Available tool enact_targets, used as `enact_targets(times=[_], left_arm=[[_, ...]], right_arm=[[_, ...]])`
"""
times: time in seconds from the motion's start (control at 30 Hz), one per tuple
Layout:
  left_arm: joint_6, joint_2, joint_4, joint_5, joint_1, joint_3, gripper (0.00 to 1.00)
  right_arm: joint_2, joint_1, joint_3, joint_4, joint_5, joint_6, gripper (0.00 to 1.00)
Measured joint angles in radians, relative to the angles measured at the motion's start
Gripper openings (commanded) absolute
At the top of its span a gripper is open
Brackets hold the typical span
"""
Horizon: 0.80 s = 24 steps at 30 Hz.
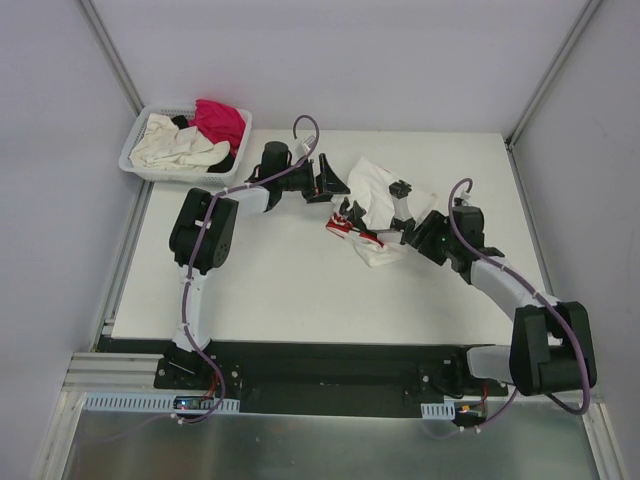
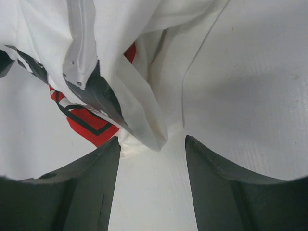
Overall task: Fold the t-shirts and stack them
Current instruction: Smooth out wrinkles on the folded tshirt
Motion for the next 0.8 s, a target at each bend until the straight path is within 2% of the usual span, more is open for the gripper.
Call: enact_targets(times=[0.33,0.47,0.57,0.6,0.67,0.7,0.8], left_arm=[[0.008,0.011,-0.025,0.021,0.000,0.056,0.98],[0.011,0.046,-0.030,0.026,0.000,0.109,0.97],[0.013,0.071,-0.031,0.028,0.000,0.125,0.97],[0.015,0.079,-0.035,0.030,0.001,0.125,0.97],[0.019,0.090,-0.051,0.031,0.001,0.125,0.97],[0.023,0.094,-0.060,0.033,0.001,0.125,0.97],[0.033,0.098,-0.080,0.038,0.002,0.125,0.97]], right_arm=[[0.212,0.037,0.056,0.064,-0.024,0.016,0.58],[0.245,0.040,0.083,0.086,-0.026,0.023,0.51],[0.270,0.040,0.101,0.101,-0.032,0.032,0.38],[0.278,0.040,0.105,0.104,-0.034,0.033,0.31],[0.291,0.043,0.110,0.116,-0.041,0.041,0.25],[0.295,0.044,0.110,0.120,-0.043,0.045,0.19],[0.308,0.046,0.111,0.131,-0.049,0.056,0.11]])
